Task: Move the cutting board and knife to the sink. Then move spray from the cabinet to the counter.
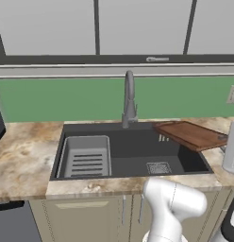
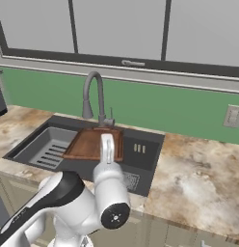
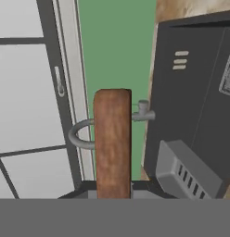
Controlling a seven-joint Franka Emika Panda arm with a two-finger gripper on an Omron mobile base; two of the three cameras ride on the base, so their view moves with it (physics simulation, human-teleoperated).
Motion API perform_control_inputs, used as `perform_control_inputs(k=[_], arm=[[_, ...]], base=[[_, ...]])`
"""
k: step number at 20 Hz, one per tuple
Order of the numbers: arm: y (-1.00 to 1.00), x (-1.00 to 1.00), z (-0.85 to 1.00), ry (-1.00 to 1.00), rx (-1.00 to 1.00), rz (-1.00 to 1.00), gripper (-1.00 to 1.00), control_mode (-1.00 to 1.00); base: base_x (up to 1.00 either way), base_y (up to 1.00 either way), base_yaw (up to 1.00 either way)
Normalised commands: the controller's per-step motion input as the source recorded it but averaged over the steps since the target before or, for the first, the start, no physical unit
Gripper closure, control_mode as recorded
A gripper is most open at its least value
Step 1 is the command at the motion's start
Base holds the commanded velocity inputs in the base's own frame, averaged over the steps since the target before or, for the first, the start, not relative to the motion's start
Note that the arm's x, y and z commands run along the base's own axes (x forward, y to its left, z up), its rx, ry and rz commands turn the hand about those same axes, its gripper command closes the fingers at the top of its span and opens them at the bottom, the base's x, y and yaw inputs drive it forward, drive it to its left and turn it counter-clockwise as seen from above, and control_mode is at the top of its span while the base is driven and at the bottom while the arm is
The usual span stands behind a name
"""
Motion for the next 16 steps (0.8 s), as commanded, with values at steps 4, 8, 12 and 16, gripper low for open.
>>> perform_control_inputs(k=[4,8,12,16], arm=[[-0.09,0.10,-0.01,0.07,-0.07,0.14,1.00,-1.00],[-0.14,0.01,-0.01,0.01,-0.07,0.22,1.00,-1.00],[-0.15,0.00,0.00,0.00,-0.07,0.22,1.00,-1.00],[-0.09,0.16,-0.02,0.08,-0.08,0.12,1.00,-1.00]], base=[[0.00,0.00,0.00],[0.00,0.00,0.00],[0.00,0.00,0.00],[0.00,0.00,0.00]])
